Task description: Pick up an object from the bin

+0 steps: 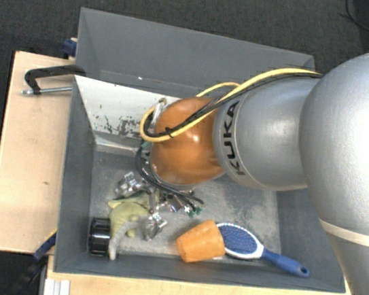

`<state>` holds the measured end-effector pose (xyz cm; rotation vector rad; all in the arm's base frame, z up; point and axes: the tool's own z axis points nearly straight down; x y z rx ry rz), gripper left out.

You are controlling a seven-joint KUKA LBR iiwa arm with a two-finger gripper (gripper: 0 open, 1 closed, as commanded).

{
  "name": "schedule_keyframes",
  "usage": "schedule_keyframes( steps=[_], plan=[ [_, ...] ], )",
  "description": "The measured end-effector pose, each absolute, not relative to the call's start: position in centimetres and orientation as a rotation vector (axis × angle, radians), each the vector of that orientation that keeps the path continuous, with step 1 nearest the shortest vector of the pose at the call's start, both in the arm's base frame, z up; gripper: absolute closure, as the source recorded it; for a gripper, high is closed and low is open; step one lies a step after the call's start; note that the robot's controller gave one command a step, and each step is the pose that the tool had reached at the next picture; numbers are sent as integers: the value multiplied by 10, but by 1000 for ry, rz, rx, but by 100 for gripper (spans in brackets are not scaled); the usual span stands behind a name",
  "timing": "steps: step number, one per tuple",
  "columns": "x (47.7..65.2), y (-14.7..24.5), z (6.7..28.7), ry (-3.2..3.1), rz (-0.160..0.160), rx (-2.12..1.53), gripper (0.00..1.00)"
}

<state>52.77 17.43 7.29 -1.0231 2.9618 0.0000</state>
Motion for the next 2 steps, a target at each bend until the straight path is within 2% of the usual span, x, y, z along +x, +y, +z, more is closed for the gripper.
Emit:
schedule_keyframes(
  steps=[1,2],
  plan=[
    [528,175,74,2957,4,-1021,100],
    [531,177,196,2957,1,-1019,100]
  ],
)
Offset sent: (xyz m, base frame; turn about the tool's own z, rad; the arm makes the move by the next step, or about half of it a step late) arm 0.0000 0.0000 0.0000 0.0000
